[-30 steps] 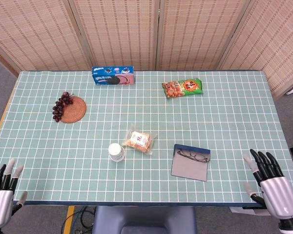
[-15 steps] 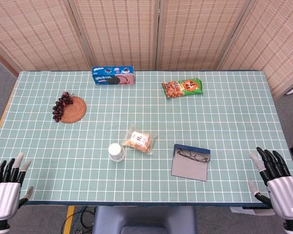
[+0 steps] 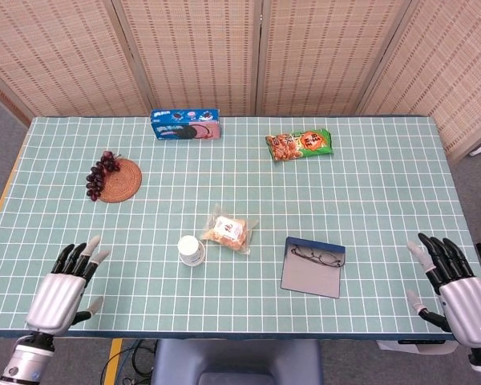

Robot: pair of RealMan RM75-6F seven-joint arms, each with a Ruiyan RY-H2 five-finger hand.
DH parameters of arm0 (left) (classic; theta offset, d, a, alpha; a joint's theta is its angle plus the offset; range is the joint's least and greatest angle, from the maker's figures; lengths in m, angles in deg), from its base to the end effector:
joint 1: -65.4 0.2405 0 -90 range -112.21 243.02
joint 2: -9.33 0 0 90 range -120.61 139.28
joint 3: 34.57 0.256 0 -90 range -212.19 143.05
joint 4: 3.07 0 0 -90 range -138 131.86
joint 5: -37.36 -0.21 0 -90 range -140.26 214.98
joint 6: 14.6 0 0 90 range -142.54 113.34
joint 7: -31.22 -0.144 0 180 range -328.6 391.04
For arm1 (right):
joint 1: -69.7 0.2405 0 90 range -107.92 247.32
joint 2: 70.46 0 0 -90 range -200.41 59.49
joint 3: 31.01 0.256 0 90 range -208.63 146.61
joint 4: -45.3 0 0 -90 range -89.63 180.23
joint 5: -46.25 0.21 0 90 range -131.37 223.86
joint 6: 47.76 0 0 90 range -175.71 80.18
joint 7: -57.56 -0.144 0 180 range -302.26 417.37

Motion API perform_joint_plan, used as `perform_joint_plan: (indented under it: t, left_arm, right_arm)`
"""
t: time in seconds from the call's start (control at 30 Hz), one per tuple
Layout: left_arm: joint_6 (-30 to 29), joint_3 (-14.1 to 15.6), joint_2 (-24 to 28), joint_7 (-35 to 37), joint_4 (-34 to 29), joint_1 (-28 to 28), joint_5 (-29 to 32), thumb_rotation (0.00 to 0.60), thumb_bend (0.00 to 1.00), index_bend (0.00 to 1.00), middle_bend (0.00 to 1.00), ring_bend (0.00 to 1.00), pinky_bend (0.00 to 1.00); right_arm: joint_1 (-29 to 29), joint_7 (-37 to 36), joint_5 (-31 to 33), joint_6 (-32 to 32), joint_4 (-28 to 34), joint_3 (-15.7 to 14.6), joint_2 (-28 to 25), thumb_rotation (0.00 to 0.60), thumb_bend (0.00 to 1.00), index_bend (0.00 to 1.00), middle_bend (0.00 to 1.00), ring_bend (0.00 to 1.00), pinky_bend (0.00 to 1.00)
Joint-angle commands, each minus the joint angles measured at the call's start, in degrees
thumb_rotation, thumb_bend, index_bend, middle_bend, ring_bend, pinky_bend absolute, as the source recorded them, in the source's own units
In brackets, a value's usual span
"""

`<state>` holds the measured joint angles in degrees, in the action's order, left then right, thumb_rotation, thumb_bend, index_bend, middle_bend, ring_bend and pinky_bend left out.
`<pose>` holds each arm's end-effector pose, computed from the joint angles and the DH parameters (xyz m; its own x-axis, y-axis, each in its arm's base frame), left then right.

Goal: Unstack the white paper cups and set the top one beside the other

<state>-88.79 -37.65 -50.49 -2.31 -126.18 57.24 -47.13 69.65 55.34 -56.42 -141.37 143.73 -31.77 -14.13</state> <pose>-0.1946 0.1787 0.1263 0.5204 0.1548 0.8398 0.8496 -0.1931 -0.4909 -0.2714 -0.1374 0.1857 0.3790 0.0396 0.9246 -0.8997 -0.2183 0.3781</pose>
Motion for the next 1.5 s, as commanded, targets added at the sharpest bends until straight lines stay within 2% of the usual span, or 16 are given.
perform_joint_plan:
  t: [0.03, 0.17, 0.4, 0.53, 0.63, 0.9, 1.17, 1.5]
  left_arm:
    - [5.03, -3.03, 0.06, -3.69, -2.28, -5.01, 6.92, 0.600, 0.29, 0.17, 0.00, 0.00, 0.00]
    - [8.55, -5.59, -1.70, -8.06, -1.63, -10.17, 13.48, 0.600, 0.30, 0.17, 0.00, 0.00, 0.00]
    - [11.76, -8.62, -7.20, -15.50, 3.58, -18.94, 24.94, 0.600, 0.30, 0.17, 0.00, 0.00, 0.00]
    - [13.30, -9.74, -9.25, -16.99, 6.65, -23.42, 30.86, 0.600, 0.30, 0.18, 0.00, 0.00, 0.00]
    - [15.03, -10.36, -9.44, -15.25, 7.67, -25.68, 33.74, 0.600, 0.29, 0.18, 0.00, 0.00, 0.00]
    - [18.72, -10.61, -10.50, -10.20, 10.49, -30.35, 35.63, 0.600, 0.30, 0.22, 0.00, 0.00, 0.00]
    - [18.73, -8.16, -14.25, -11.50, 13.19, -34.94, 37.04, 0.600, 0.30, 0.22, 0.00, 0.00, 0.00]
    - [20.29, -7.09, -18.23, -11.79, 17.56, -40.72, 42.37, 0.600, 0.30, 0.21, 0.00, 0.00, 0.00]
  right_arm:
    - [-0.30, -0.87, 0.04, -0.84, -0.20, -0.12, -0.45, 0.600, 0.34, 0.06, 0.00, 0.00, 0.00]
    - [-0.56, -2.50, 0.43, -1.77, -0.53, -0.03, -0.90, 0.600, 0.34, 0.06, 0.00, 0.00, 0.00]
    - [-0.71, -5.75, 1.60, -3.29, -1.39, 0.68, -1.58, 0.600, 0.34, 0.06, 0.00, 0.00, 0.00]
    - [-0.19, -7.31, 3.16, -2.21, -1.79, 1.05, -2.00, 0.600, 0.34, 0.06, 0.00, 0.00, 0.00]
    - [0.25, -8.65, 4.31, -1.44, -2.03, 1.40, -2.27, 0.600, 0.34, 0.06, 0.00, 0.00, 0.00]
    - [0.70, -8.12, 5.13, -0.70, -2.06, 1.76, -1.89, 0.600, 0.34, 0.06, 0.00, 0.00, 0.00]
    - [1.41, -8.83, 5.87, 0.49, -2.26, 1.99, -1.98, 0.600, 0.34, 0.06, 0.00, 0.00, 0.00]
    - [1.12, -10.23, 6.23, -0.63, -2.88, 2.32, -1.97, 0.600, 0.34, 0.06, 0.00, 0.00, 0.00]
